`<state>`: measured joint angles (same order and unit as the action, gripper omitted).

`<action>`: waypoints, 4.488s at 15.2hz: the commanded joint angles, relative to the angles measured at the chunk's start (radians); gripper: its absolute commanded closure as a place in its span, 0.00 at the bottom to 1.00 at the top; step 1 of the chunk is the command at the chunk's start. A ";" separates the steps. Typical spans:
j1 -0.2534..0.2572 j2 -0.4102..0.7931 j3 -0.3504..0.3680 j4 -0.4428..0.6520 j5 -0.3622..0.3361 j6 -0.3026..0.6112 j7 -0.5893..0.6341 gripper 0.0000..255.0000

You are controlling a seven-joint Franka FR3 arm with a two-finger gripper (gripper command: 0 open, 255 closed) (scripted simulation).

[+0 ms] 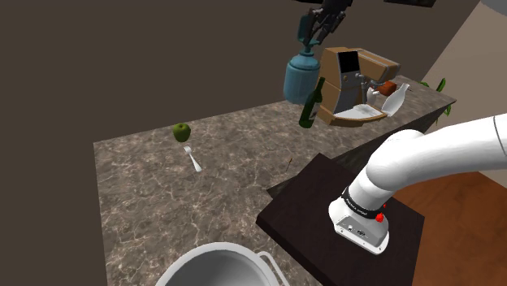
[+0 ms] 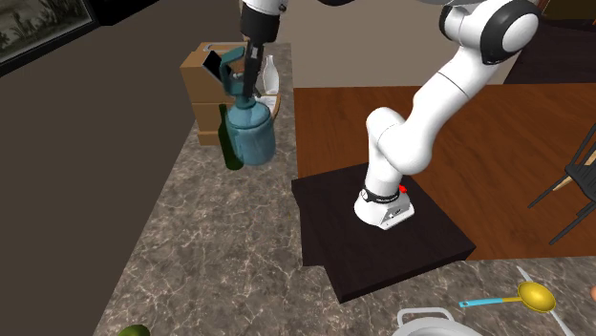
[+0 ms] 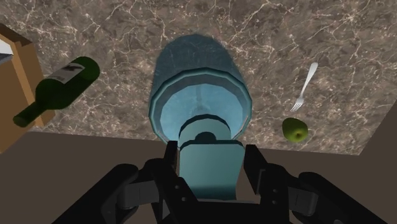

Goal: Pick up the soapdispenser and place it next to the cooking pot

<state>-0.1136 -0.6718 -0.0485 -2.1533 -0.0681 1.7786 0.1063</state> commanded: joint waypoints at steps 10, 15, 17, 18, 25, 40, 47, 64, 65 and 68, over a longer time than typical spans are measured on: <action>0.031 -0.018 0.128 0.058 0.041 -0.082 0.137 1.00; 0.055 -0.023 0.236 0.070 0.077 -0.102 0.255 1.00; 0.064 -0.018 0.280 0.082 0.092 -0.110 0.303 1.00; 0.068 -0.014 0.303 0.090 0.098 -0.113 0.327 1.00; 0.083 0.046 0.465 0.176 0.135 -0.137 0.499 1.00; 0.033 0.318 0.867 0.462 0.072 -0.171 0.879 1.00; 0.052 0.277 0.854 0.335 0.097 -0.076 0.877 1.00; 0.078 0.239 0.870 0.081 0.126 0.145 0.899 1.00; 0.079 0.239 0.873 0.068 0.127 0.158 0.901 1.00; 0.080 0.241 0.882 0.030 0.128 0.197 0.909 1.00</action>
<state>-0.0353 -0.4285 0.8339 -2.1062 0.0580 1.9590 1.0153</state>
